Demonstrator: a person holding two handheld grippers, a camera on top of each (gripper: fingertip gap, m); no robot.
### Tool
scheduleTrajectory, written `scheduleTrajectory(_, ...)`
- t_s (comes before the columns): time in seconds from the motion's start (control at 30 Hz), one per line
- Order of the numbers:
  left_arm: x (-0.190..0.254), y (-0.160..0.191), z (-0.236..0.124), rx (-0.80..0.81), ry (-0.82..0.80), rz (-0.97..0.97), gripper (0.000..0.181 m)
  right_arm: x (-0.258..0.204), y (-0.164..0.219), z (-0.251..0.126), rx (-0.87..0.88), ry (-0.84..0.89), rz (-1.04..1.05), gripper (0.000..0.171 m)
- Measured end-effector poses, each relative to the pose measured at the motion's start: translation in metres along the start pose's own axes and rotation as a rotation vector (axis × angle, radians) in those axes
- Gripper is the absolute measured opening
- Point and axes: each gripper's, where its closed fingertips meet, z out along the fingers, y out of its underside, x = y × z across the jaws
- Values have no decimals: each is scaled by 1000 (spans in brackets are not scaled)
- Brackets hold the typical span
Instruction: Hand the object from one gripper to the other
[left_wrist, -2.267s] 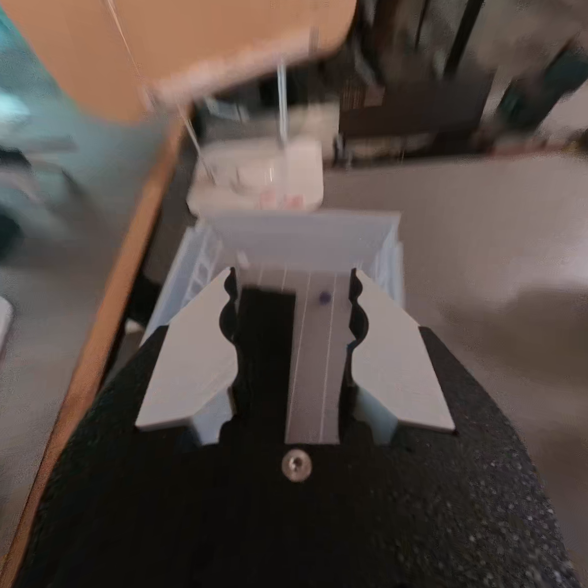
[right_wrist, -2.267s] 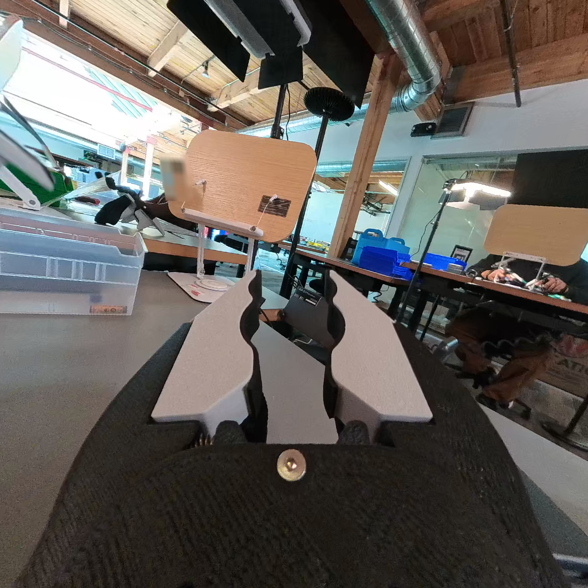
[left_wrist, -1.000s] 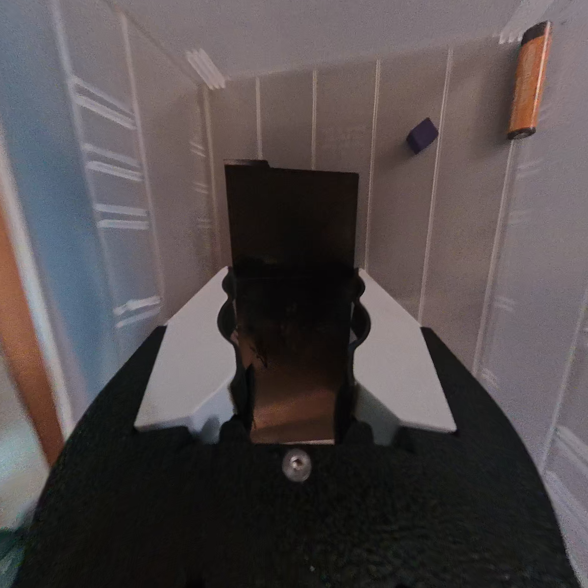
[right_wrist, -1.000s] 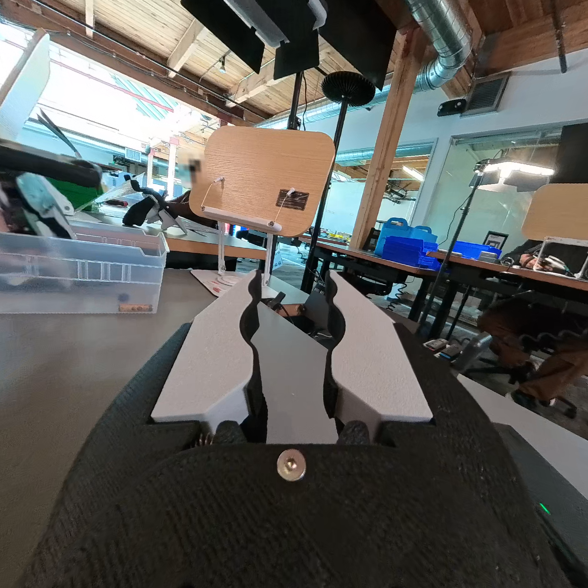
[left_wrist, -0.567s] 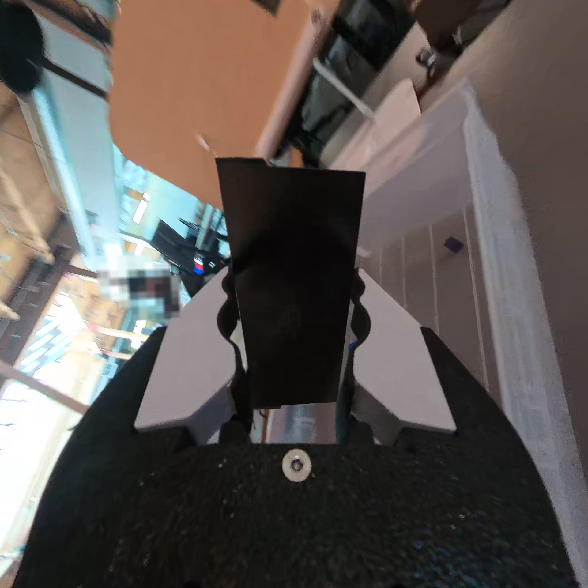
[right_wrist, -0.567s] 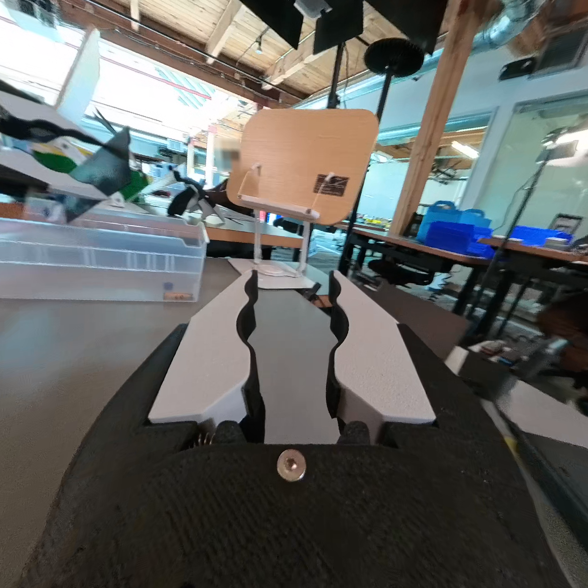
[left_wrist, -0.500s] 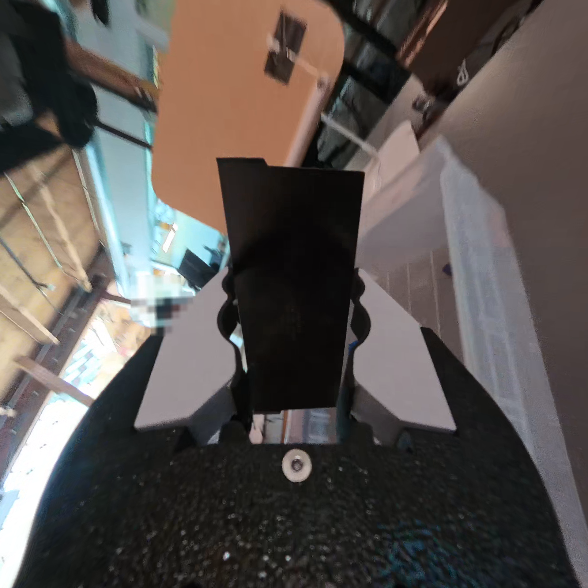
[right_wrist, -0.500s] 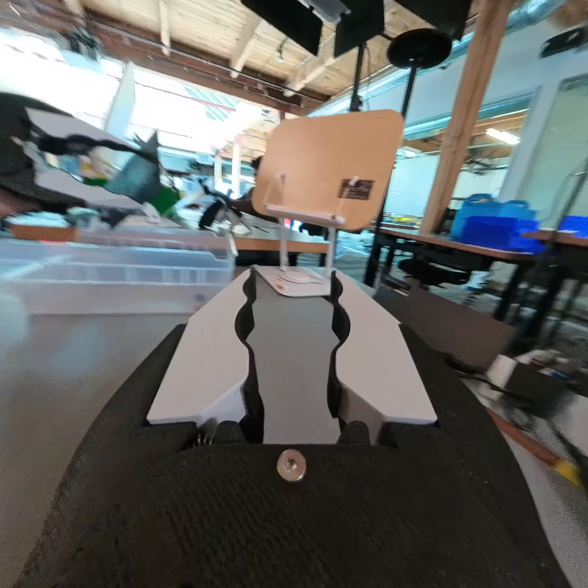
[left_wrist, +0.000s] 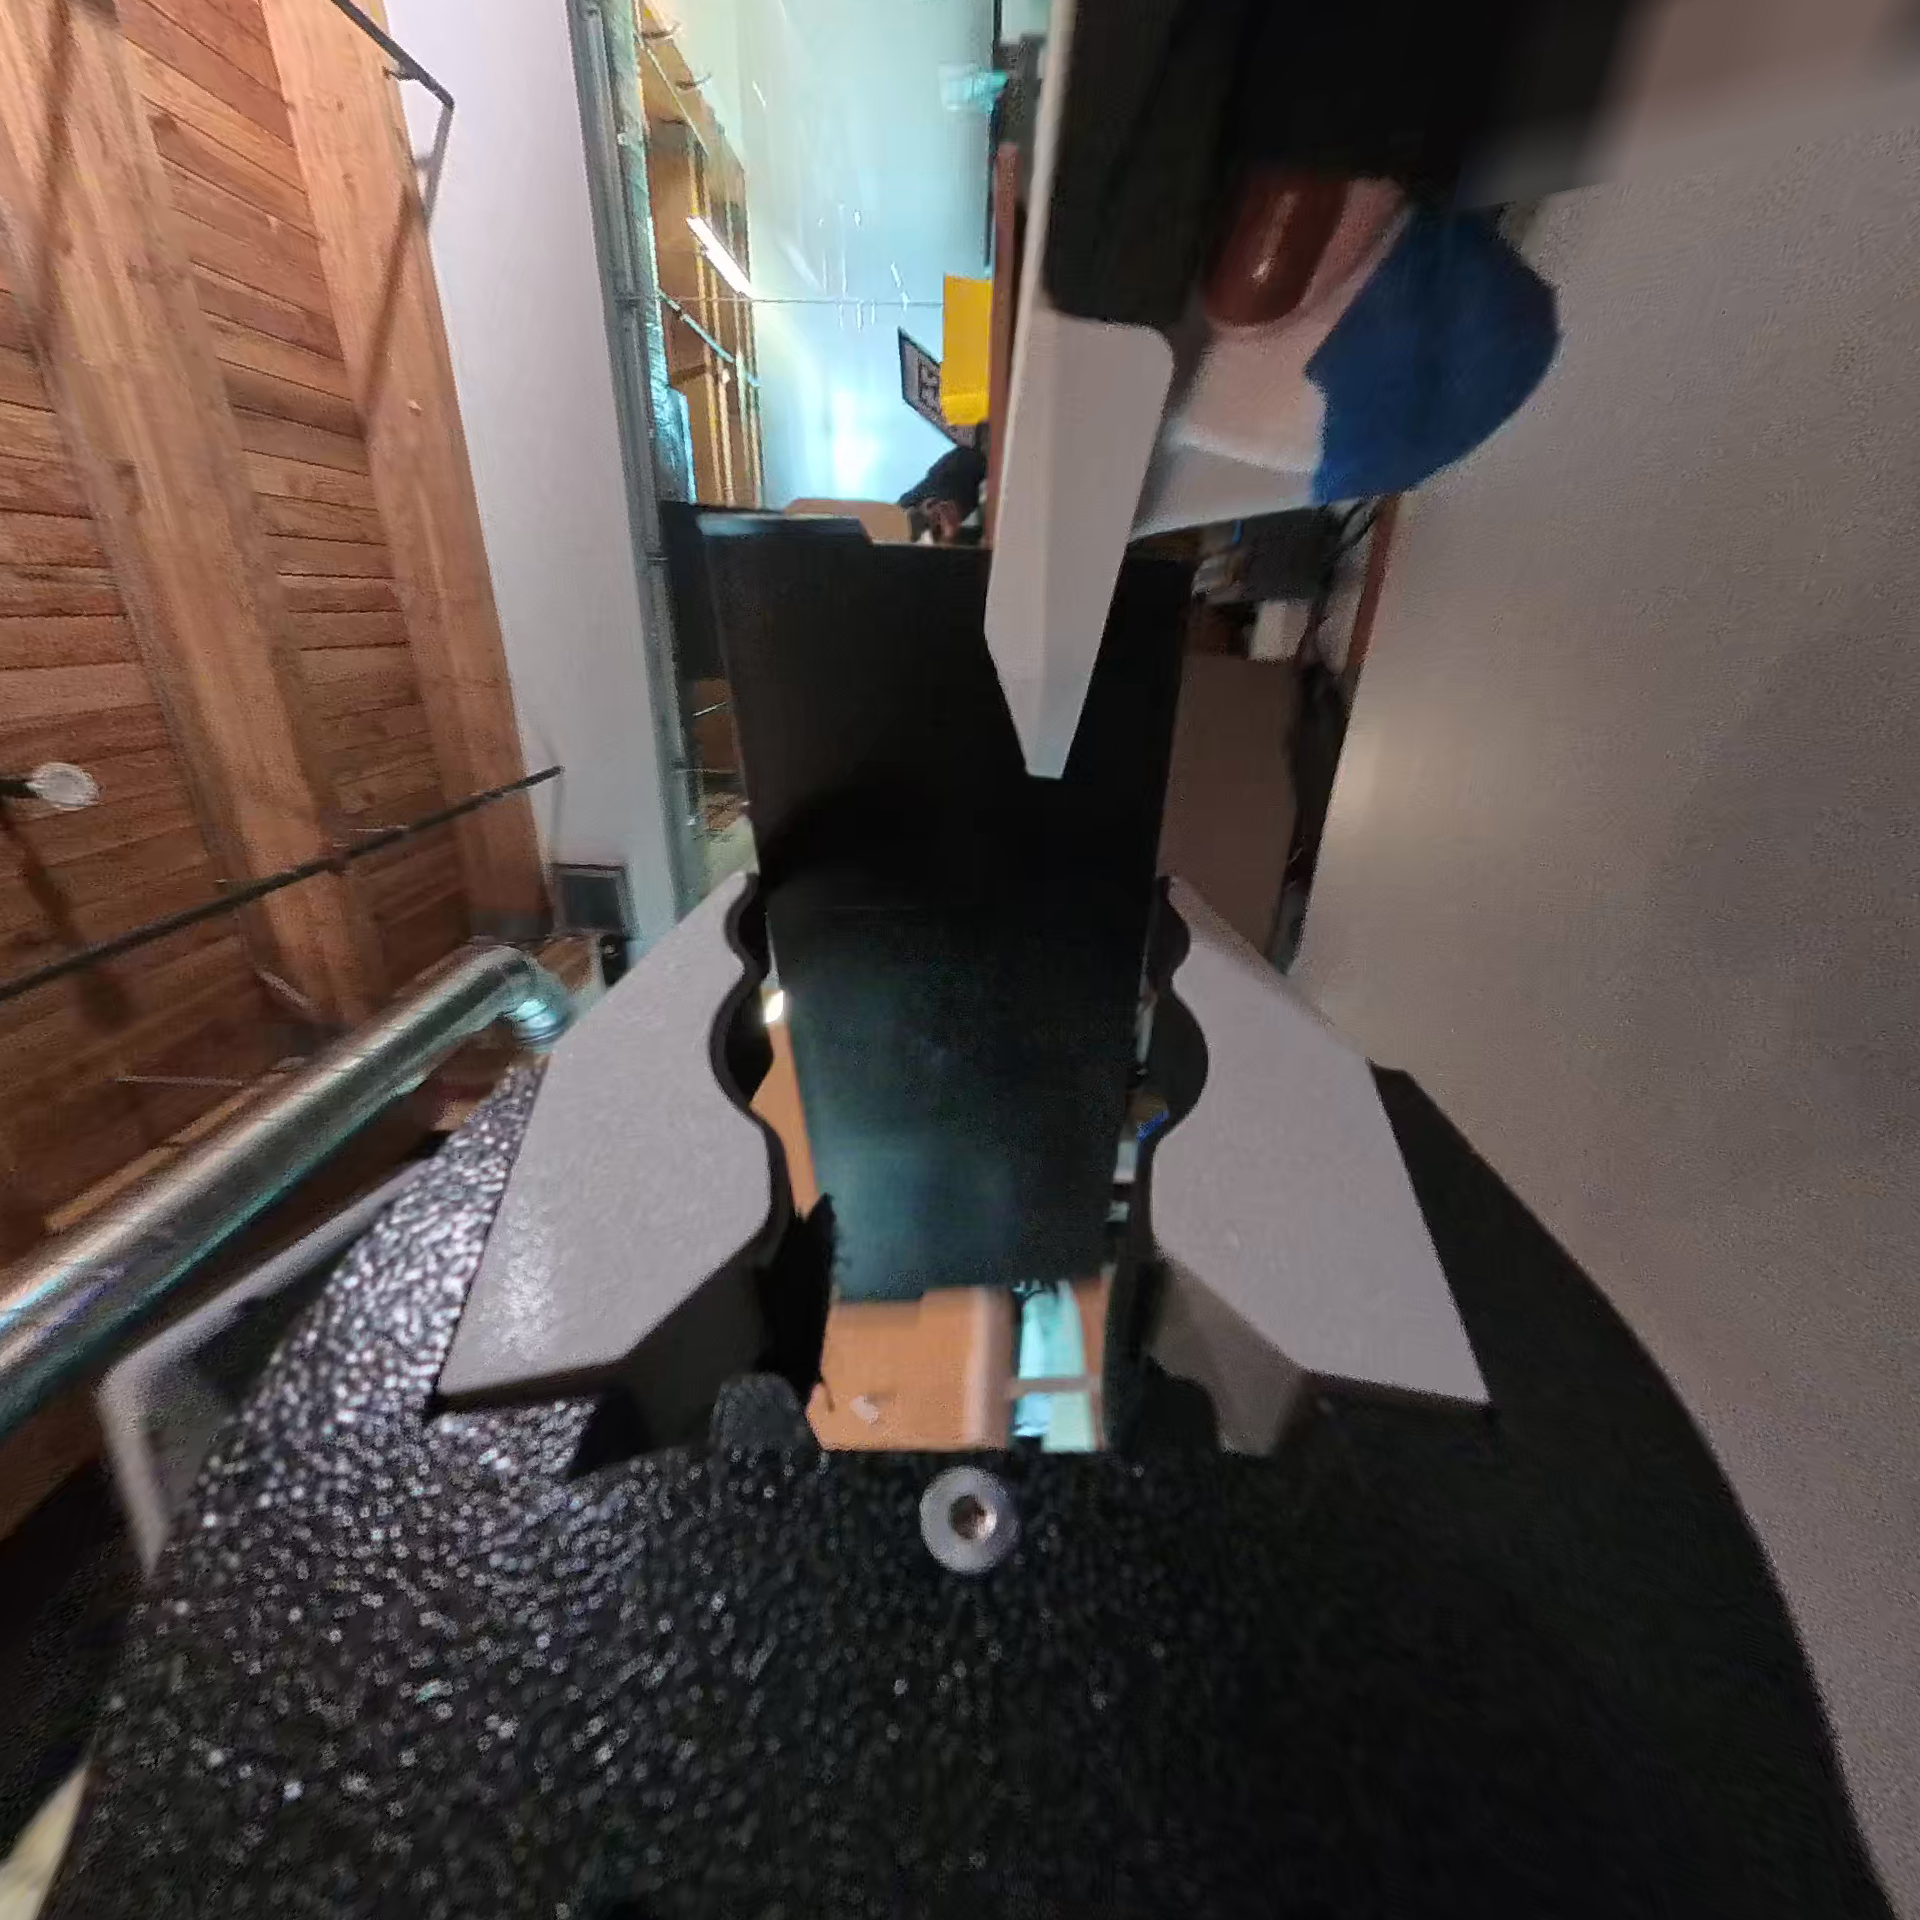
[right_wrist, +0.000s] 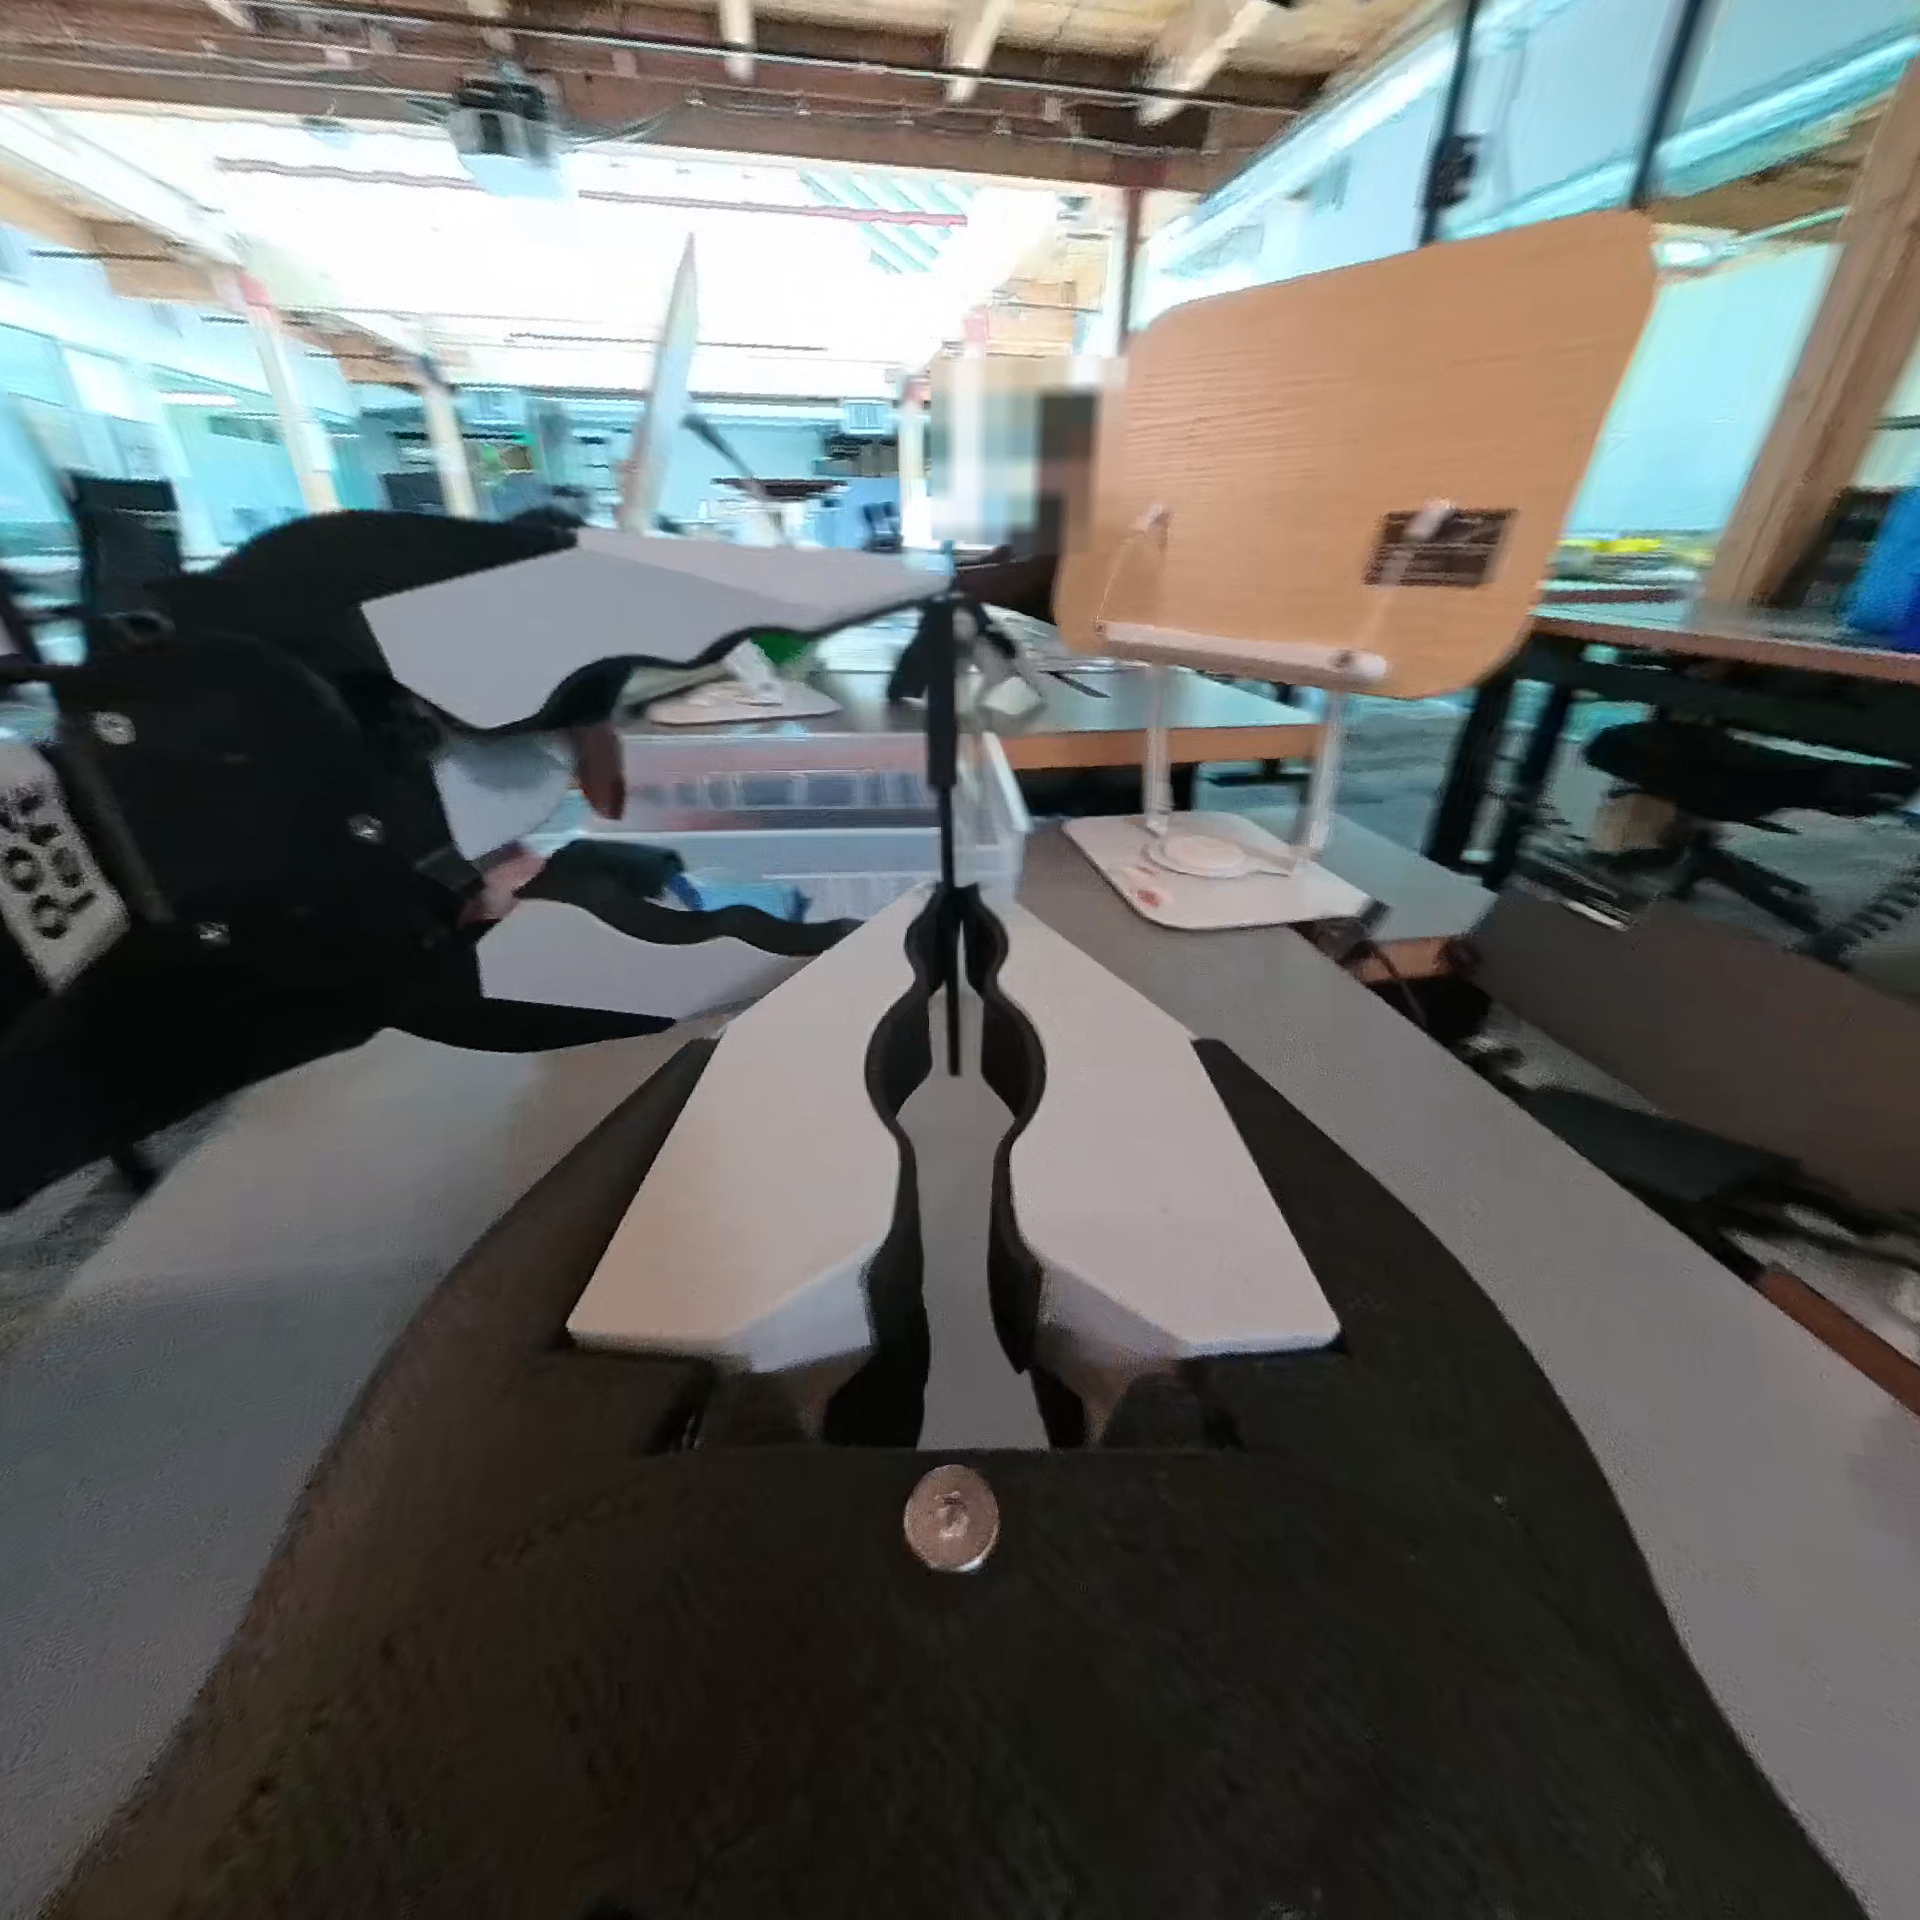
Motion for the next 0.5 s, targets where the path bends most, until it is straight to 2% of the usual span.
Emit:
scheduleTrajectory(0.03, 4, -5, 4, 12, 12, -37, 66, 9, 3, -9, 2, 62, -24, 0)
scheduleTrajectory(0.1, -1, -6, 11, 8, -65, -134, 97, 21, 9, -32, 10, 140, -63, 0)
scheduleTrajectory(0.13, 1, -3, 14, -12, -75, -211, 101, 27, 11, -44, 30, 179, -50, 0)
scheduleTrajectory(0.23, 16, -1, 22, 4, -49, -631, 109, 45, 20, -83, 72, 321, -104, 0)
scheduleTrajectory(0.3, 22, 3, 26, 67, -58, -1003, 108, 53, 23, -101, 77, 374, -172, 0)
scheduleTrajectory(0.4, 28, 8, 34, 269, -80, -1526, 108, 65, 12, -117, 112, 464, -311, 0)
scheduleTrajectory(0.5, 30, -1, 42, 539, 50, -1888, 100, 77, 16, -119, 69, 566, -513, 0)
